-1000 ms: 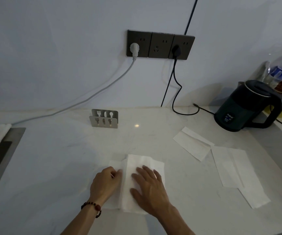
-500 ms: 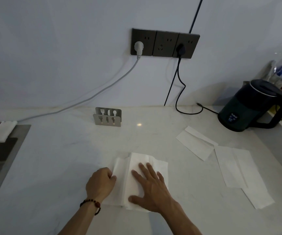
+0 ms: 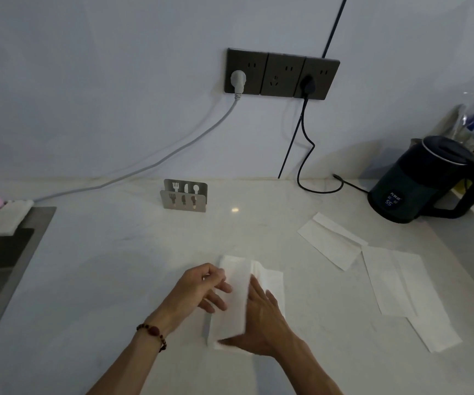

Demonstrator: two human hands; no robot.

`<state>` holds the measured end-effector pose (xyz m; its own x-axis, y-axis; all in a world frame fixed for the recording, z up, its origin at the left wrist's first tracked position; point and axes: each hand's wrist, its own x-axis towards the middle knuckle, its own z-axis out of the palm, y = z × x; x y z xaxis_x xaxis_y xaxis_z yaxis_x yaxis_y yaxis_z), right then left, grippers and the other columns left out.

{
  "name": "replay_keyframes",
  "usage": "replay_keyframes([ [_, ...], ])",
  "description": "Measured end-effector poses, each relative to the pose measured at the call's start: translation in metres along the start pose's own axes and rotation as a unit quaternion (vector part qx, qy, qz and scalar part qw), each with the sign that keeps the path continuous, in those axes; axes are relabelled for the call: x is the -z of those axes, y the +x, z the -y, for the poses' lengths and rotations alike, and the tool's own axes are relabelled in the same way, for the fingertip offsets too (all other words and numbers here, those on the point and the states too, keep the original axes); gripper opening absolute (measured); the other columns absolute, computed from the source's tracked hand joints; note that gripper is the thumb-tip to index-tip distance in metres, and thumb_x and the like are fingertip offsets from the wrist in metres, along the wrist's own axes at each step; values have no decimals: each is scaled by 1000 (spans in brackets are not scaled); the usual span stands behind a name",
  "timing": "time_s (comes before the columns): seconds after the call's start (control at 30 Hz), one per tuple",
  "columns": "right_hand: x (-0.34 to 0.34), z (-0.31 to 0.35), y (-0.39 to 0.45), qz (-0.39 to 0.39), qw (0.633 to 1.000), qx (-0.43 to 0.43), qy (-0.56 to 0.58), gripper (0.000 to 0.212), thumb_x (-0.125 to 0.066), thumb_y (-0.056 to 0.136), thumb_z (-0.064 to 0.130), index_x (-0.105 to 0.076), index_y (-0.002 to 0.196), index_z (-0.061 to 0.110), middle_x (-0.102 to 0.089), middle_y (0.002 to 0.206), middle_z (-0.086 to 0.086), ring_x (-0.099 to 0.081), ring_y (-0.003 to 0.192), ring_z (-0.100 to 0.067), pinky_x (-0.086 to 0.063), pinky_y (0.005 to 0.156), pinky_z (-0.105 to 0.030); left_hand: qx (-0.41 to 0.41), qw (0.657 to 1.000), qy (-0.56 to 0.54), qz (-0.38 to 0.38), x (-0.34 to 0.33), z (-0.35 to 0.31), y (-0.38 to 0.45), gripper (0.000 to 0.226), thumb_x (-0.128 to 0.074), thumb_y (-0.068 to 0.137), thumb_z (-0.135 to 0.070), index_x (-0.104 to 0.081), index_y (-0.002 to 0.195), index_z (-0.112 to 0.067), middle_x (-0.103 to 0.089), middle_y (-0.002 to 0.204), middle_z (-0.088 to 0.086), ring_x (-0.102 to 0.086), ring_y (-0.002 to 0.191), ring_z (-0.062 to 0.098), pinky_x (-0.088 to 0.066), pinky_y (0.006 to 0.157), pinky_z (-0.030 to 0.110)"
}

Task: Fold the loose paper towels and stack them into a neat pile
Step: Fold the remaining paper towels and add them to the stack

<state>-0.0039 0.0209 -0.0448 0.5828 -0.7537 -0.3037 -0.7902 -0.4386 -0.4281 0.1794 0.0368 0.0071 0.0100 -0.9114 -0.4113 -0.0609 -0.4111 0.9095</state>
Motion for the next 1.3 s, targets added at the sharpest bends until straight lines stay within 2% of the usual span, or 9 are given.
replay_keyframes([
  [0.1, 9, -1, -4, -104, 990, -11, 96, 74, -67, 78, 45, -38, 143, 21, -47, 143, 2, -46, 130, -20, -40, 108, -39, -42, 984, 148, -94, -1, 16, 5, 14, -53, 97, -26, -64, 91, -20, -69, 91, -5, -66, 77, 9, -50, 68, 21],
  [0.17, 12, 1, -8, -183, 969, -68, 155, 49, -59, 91, 27, -45, 138, 26, -61, 125, 5, -57, 112, -14, -45, 98, -25, -82, 952, 273, -115, 0, 30, 8, 11, -55, 95, -28, -63, 103, -27, -63, 103, -13, -61, 92, 3, -47, 78, 15],
  [0.3, 12, 4, -13, -228, 935, -124, 241, 37, -44, 100, 24, -48, 132, 42, -65, 94, 7, -57, 88, -7, -38, 75, -8, -126, 926, 347, -80, -3, 49, 12, 35, -56, 95, -32, -53, 130, -30, -50, 124, -16, -52, 112, 3, -46, 94, 19],
  [0.47, 9, 3, -12, -211, 953, -110, 185, 24, -61, 92, 25, -70, 113, 18, -66, 95, 10, -59, 90, -8, -44, 80, -14, -160, 897, 408, -63, -7, 52, 13, 44, -55, 95, -36, -46, 138, -30, -39, 139, -14, -44, 122, 3, -41, 99, 14],
  [0.57, 6, -1, -11, -213, 955, -120, 167, 24, -60, 91, 19, -71, 112, 17, -64, 89, 9, -60, 86, -9, -47, 81, -19, -174, 866, 467, -42, -9, 52, 14, 54, -52, 96, -40, -36, 147, -31, -16, 158, -15, -9, 146, 2, -16, 115, 18],
  [0.7, 2, -2, -10, -193, 966, -125, 114, 28, -60, 90, 27, -68, 116, 23, -60, 99, 8, -57, 96, -11, -46, 85, -19, -207, 818, 536, 31, -11, 55, 18, 55, -43, 101, -36, -25, 152, -26, -4, 162, -12, 20, 137, 0, 11, 113, 21],
  [0.9, -2, -9, -11, -178, 971, -141, 70, 38, -57, 89, 41, -61, 127, 34, -43, 135, 7, -44, 121, -14, -43, 99, -27, -181, 807, 559, 53, -13, 52, 22, 54, -39, 102, -37, -21, 153, -29, -6, 163, -9, 2, 149, 7, 1, 119, 27],
  [1.1, 4, -27, -15, -238, 950, -161, 125, 31, -60, 91, 31, -65, 121, 25, -51, 130, 7, -50, 115, -14, -45, 95, -25, -214, 827, 519, -33, -36, 32, 27, 45, -40, 101, -36, -40, 145, -26, -32, 155, -7, -19, 146, 10, -10, 119, 25],
  [1.3, 38, -101, -25, -254, 936, -226, 96, 32, -60, 92, 28, -63, 122, 19, -59, 126, 2, -54, 114, -18, -42, 96, -25, -272, 824, 497, -3, -95, 21, 56, 42, -44, 99, -31, -51, 139, -21, -45, 147, -5, -29, 143, 14, -10, 116, 22],
])
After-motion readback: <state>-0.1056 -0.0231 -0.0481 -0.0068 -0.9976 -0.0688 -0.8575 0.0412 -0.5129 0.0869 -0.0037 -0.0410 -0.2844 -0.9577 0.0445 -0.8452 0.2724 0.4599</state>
